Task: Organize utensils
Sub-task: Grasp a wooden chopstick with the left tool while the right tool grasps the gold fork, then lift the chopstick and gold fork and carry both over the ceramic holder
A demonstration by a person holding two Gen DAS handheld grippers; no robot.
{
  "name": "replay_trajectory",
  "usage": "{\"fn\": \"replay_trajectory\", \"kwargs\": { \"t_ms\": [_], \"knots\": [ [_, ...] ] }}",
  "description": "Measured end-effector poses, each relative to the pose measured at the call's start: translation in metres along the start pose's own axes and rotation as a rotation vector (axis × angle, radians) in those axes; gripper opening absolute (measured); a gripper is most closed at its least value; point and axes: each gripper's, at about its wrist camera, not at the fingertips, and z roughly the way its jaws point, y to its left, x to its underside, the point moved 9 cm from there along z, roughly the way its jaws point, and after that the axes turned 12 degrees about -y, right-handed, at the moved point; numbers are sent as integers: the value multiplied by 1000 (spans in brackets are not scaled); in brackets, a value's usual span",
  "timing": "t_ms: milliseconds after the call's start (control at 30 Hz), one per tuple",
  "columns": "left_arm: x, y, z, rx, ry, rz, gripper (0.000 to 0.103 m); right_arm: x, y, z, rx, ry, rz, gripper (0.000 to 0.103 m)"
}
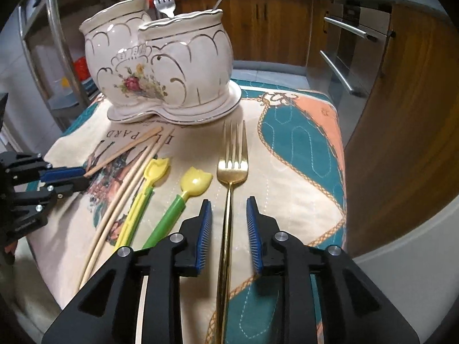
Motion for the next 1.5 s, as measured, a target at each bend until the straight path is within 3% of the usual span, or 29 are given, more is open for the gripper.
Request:
{"fn": "replay_trajectory", "kwargs": {
  "t_ms": [67,200,433,667,867,1000,1200,1267,1333,1500],
  "knots": [
    [-3,0,4,-4,10,-10,13,-2,1,1,-3,-4,-6,27],
    [-4,0,8,-3,18,-26,8,-1,0,1,-37,-8,26,8],
    [-6,-3,10,-21,-64,18,6,-4,-6,-2,-64,-24,68,7],
    [-9,1,-5,12,-155,-11,6,-18,-6,-22,-79,-104,65,7],
    [-22,-1,-26,26,-269,-9,6,-38,0,-54,-116,-242,62,7],
    [-26,-3,-33,47,-298,-11,6,-48,4,-72,-122,-312,46,7],
    [-10,-9,-14,49,-90,10,7,-59,9,-86,-125,-376,27,7],
    [-8,-13,-10,59,-21,36,13,-62,12,-90,-126,-396,23,6],
    [-8,-15,-7,55,14,69,30,-65,14,-95,-134,-409,17,6],
    [-8,-19,10,58,123,121,31,-69,20,-107,-140,-461,-11,6]
  ]
}}
